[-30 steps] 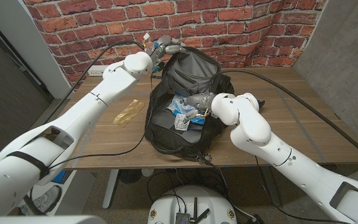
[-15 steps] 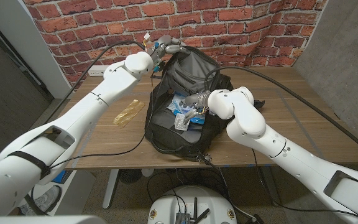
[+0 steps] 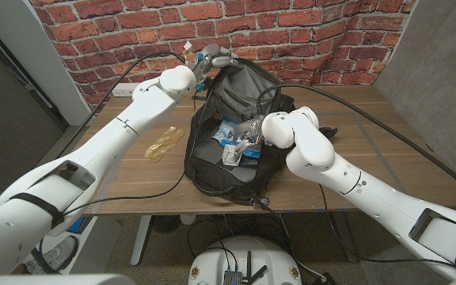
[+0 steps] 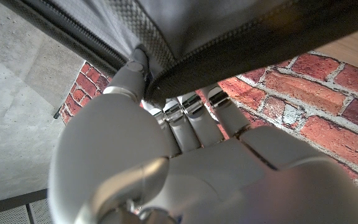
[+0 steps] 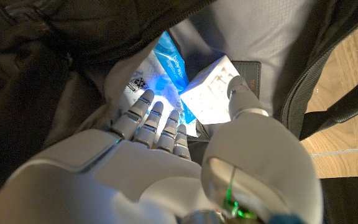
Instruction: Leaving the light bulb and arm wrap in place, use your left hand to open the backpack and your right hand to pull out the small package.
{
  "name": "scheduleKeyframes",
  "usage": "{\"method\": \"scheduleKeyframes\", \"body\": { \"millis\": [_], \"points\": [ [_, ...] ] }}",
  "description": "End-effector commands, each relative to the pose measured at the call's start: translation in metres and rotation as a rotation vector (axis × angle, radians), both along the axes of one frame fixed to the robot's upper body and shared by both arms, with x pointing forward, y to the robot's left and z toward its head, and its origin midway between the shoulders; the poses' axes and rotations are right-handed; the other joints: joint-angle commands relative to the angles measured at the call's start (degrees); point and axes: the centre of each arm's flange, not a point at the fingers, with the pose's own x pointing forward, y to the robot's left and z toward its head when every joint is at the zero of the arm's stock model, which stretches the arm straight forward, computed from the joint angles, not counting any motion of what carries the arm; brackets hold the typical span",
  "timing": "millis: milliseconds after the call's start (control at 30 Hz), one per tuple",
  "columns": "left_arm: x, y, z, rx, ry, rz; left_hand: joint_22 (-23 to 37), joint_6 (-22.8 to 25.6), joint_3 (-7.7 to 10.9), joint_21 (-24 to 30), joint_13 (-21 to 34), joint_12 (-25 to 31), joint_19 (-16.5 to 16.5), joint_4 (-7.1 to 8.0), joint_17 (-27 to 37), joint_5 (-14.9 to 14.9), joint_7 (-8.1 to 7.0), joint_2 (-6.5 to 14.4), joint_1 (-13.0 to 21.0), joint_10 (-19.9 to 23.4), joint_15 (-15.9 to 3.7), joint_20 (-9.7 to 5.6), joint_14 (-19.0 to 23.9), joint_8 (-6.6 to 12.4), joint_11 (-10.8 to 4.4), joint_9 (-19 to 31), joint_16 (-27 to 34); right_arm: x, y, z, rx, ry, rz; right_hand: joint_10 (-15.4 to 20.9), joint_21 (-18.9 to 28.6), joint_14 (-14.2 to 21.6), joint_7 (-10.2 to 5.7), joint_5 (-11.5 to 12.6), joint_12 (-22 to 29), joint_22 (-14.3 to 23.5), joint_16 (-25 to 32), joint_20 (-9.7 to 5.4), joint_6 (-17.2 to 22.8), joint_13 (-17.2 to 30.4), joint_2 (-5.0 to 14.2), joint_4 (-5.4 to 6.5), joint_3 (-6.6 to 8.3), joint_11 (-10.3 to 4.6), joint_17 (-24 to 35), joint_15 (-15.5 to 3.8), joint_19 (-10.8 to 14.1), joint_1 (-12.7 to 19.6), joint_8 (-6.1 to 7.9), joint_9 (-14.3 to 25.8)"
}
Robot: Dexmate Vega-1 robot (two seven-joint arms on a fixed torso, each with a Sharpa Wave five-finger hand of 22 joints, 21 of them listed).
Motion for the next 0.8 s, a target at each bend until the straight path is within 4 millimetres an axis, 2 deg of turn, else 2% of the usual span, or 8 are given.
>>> {"method": "scheduleKeyframes", "body": {
  "millis": [33, 367, 567, 800],
  "points": [
    [-0.0027, 0.0005, -0.0030, -0.004, 0.003, 0.005, 0.13, 0.20, 2.73, -0.06, 0.23, 0.35, 0.55, 2.48, 0.27, 0.33, 0.57, 0.50, -0.16, 0.93, 0.01, -6.21, 0.51, 0.40, -0.32, 0.25, -0.25, 0.0066, 0.0039, -0.0017, -0.031, 0.034, 0.005, 1.21, 0.34, 0.91, -0.20, -0.22, 0.64, 0.26, 0.46, 0.05, 1.06, 0.24, 0.06, -0.25, 0.23, -0.27, 0.14, -3.18, 0.65, 1.03, 0.68, 0.22],
    [-0.0031, -0.0005, -0.0043, -0.009, 0.004, 0.007, 0.13, 0.14, 2.77, -0.08, 0.24, 0.40, 0.57, 2.50, 0.28, 0.33, 0.51, 0.52, -0.20, 1.07, 0.01, -6.21, 0.57, 0.36, -0.28, 0.27, -0.23, 0.0067, 0.0055, -0.0012, -0.036, 0.026, 0.020, 4.05, 0.86, 3.17, -0.20, -0.36, 1.66, 0.30, 1.61, -0.89, 3.60, 0.76, 0.24, -0.07, 0.23, -0.99, 0.41, -4.61, 2.24, 2.22, 1.70, 0.30],
    [-0.0042, -0.0012, -0.0056, -0.011, 0.004, 0.008, 0.13, 0.10, 2.78, -0.09, 0.24, 0.34, 0.58, 2.51, 0.27, 0.33, 0.43, 0.50, -0.23, 0.95, 0.04, -6.21, 0.53, 0.37, -0.20, 0.31, -0.26, 0.0056, 0.0061, -0.0017, -0.034, 0.018, 0.030, 7.29, 1.06, 5.59, -0.31, -0.40, 2.76, 0.30, 2.94, -1.90, 6.15, 1.30, 0.48, 0.07, 0.12, -1.44, 0.79, -5.85, 3.43, 3.16, 2.68, 0.37],
    [-0.0065, -0.0005, -0.0077, -0.016, 0.004, 0.010, 0.13, 0.13, 2.81, -0.13, 0.24, 0.34, 0.58, 2.50, 0.28, 0.33, 0.42, 0.49, -0.25, 0.94, 0.00, -6.22, 0.57, 0.37, -0.41, 0.31, -0.24, 0.0040, 0.0059, -0.0033, -0.030, 0.004, 0.040, 10.93, 1.12, 6.35, -0.73, -0.39, 3.98, 0.27, 3.62, -3.20, 9.77, 1.86, 0.58, 0.12, -0.17, -2.25, 1.15, -6.39, 4.34, 3.90, 4.08, 0.44]
  ]
}}
